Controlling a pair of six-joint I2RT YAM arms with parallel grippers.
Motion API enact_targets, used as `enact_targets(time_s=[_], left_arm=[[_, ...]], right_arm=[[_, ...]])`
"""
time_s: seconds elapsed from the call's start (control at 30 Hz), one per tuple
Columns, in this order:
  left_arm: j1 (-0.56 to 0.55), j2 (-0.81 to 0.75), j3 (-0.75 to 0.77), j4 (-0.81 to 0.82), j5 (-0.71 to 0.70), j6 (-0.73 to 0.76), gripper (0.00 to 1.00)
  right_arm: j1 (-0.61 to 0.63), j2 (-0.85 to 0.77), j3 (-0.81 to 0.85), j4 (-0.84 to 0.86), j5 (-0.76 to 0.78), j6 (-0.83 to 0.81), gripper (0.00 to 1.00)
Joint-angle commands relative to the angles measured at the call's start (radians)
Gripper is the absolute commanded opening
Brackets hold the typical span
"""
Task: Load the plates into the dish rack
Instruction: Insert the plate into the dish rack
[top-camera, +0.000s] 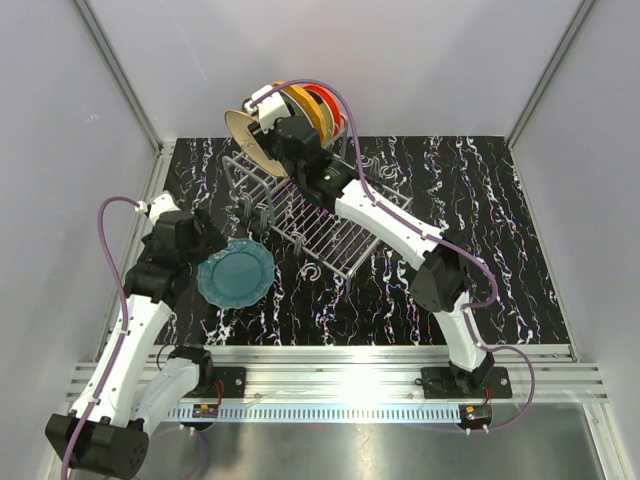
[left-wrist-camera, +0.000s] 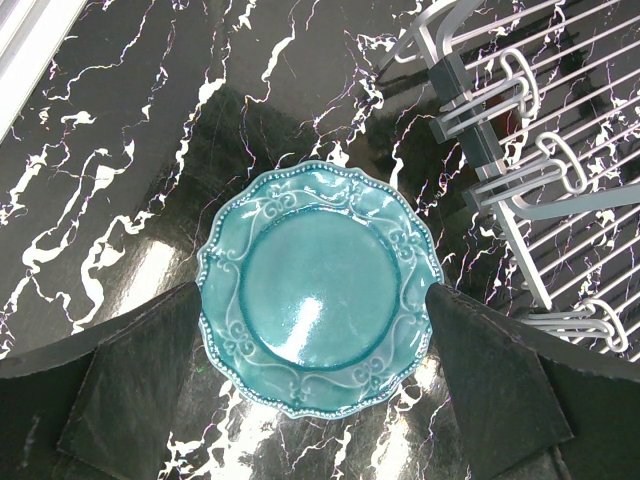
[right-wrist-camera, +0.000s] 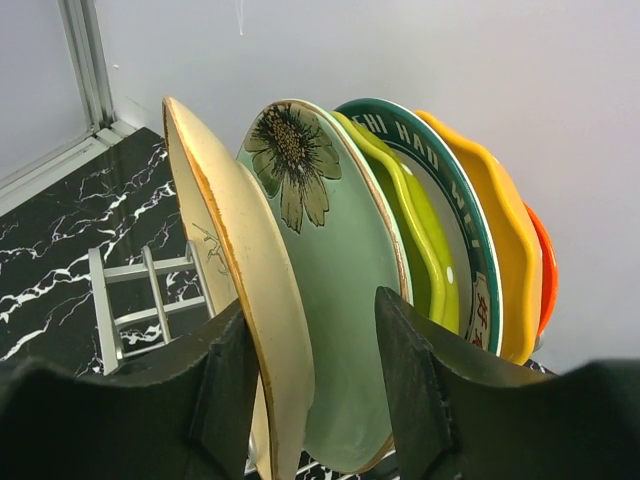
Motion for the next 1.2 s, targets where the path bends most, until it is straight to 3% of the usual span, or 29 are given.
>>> enact_targets(time_s=[0.0, 0.43, 1.17], left_arm=[[-0.003, 0.007, -0.006, 0.046, -0.004, 0.016, 0.99], [-0.003, 0.014, -0.003, 0.043, -0.004, 0.018, 0.99], [-0.003, 0.025, 0.0, 0.04, -0.002, 0.018, 0.99]], right_arm=[[-0.017, -0.085, 0.054, 0.037, 0.018, -0.01, 0.56], [-0.02, -0.061, 0.087, 0.023, 0.072, -0.052, 0.62], [-0.075, -0.038, 0.121, -0.098, 0.023, 0.074, 0.58]])
